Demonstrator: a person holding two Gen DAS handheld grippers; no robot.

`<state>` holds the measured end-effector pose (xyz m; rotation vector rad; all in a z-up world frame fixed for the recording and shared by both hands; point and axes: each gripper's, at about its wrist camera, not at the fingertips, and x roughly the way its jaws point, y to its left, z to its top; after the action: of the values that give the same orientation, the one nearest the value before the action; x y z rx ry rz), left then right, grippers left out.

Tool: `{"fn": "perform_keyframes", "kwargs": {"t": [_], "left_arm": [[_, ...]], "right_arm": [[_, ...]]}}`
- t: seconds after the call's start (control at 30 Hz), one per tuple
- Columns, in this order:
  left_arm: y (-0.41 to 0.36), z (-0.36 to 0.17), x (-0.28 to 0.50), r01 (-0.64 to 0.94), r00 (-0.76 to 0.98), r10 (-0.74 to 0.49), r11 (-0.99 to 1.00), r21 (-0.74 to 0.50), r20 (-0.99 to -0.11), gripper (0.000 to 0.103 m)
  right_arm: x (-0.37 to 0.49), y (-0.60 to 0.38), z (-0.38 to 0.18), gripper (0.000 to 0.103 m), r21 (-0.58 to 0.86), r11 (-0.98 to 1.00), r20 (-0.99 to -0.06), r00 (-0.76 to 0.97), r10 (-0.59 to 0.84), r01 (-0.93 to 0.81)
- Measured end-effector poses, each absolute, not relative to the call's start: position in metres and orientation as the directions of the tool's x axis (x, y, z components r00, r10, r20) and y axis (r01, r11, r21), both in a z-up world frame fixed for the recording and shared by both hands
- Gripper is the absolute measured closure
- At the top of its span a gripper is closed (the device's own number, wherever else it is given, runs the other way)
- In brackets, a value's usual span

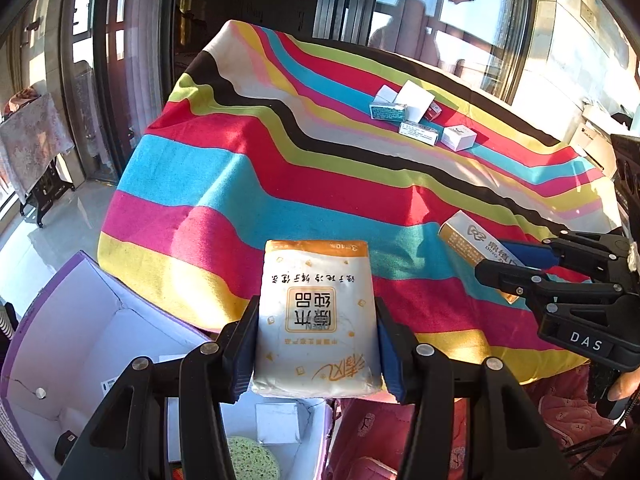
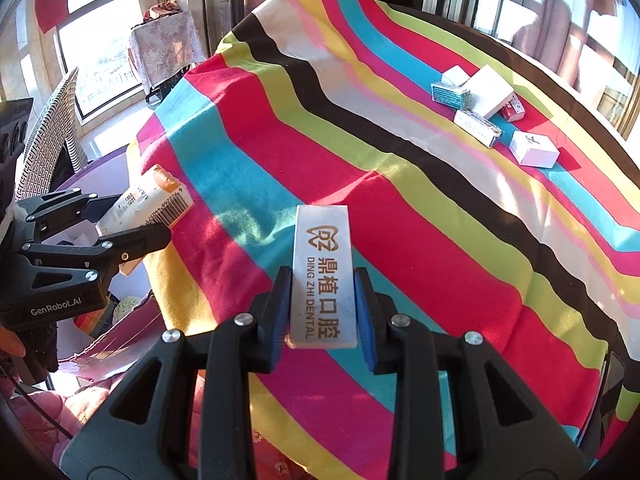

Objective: Organize objects
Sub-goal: 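Carry the tissue pack in the left tool and dental box in the right tool to the bin, then open the left tool over the bin to drop the tissue pack while the right tool drops the dental box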

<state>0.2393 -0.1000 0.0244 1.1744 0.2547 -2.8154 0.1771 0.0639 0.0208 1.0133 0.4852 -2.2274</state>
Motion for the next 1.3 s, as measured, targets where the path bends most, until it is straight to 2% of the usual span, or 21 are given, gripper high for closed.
{"fn": "perform_keyframes", "kwargs": {"t": [0.43,0.93,1.13,1.3], "left_arm": [[-0.149,0.013,0.281,0.277,-0.675,-0.082,-0.949,-0.148,-0.734,0.05],[-0.221,-0.003,0.323,0.479,-0.609,-0.198,-0.863,-0.158,-0.768,0.05],[-0.238,-0.001,0.327,0.514,-0.594,-0.244,-0.848,-0.129,-0.767,0.05],[-0.249,0.0,0.331,0.567,-0.546,-0.334,-0.822,-0.046,-0.768,0.05]], "right_arm": [[0.214,0.013,0.021,0.068,-0.117,-0.603,-0.779,-0.449,-0.437,0.789],[0.273,-0.069,0.022,0.068,-0.227,-0.336,-0.783,-0.376,-0.495,0.914],[0.291,-0.087,0.02,0.068,-0.205,-0.26,-0.797,-0.315,-0.515,0.944],[0.308,-0.099,0.016,0.068,-0.189,-0.192,-0.806,-0.263,-0.53,0.963]]}}
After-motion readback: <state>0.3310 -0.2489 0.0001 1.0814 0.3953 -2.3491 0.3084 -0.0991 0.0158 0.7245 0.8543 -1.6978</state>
